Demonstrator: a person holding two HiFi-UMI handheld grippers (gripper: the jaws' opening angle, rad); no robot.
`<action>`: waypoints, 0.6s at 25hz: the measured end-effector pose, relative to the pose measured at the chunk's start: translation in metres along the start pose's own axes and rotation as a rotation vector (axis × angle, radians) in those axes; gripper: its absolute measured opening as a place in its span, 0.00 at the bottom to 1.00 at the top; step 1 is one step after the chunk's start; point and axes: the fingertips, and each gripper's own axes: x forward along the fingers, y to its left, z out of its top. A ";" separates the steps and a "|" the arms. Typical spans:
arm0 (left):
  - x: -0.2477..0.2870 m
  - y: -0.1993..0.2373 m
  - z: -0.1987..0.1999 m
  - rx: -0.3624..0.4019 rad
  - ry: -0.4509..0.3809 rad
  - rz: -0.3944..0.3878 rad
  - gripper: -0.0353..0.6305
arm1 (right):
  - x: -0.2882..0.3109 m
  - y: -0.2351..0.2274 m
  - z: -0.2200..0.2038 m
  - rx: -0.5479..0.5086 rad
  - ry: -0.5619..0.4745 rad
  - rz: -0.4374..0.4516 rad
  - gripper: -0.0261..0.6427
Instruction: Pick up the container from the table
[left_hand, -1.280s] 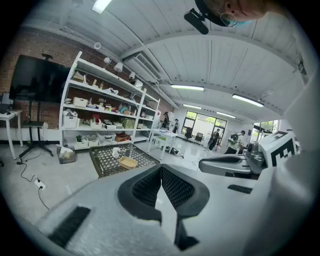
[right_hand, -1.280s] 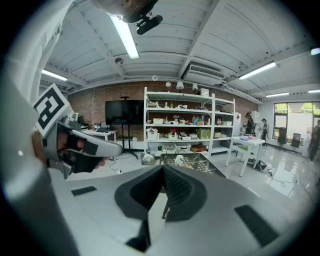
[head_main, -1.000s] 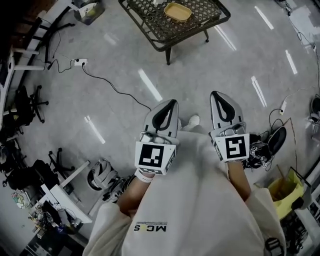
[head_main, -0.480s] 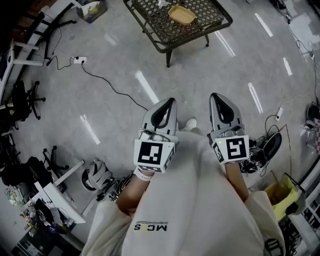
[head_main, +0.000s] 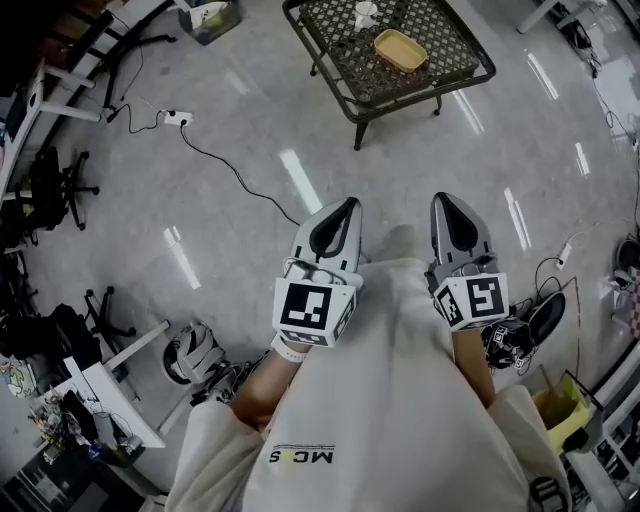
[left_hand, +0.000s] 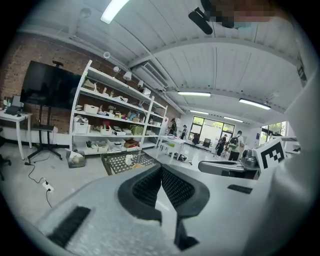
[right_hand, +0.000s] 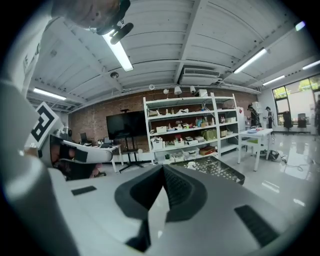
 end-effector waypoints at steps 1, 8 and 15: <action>0.001 0.005 0.001 -0.004 0.005 0.001 0.09 | 0.004 0.002 -0.001 0.013 0.007 0.000 0.06; 0.033 0.018 0.001 -0.032 0.026 0.001 0.09 | 0.035 -0.014 -0.001 -0.003 0.042 0.009 0.06; 0.099 0.044 0.018 -0.039 0.049 0.033 0.09 | 0.095 -0.064 0.004 0.086 0.053 0.025 0.06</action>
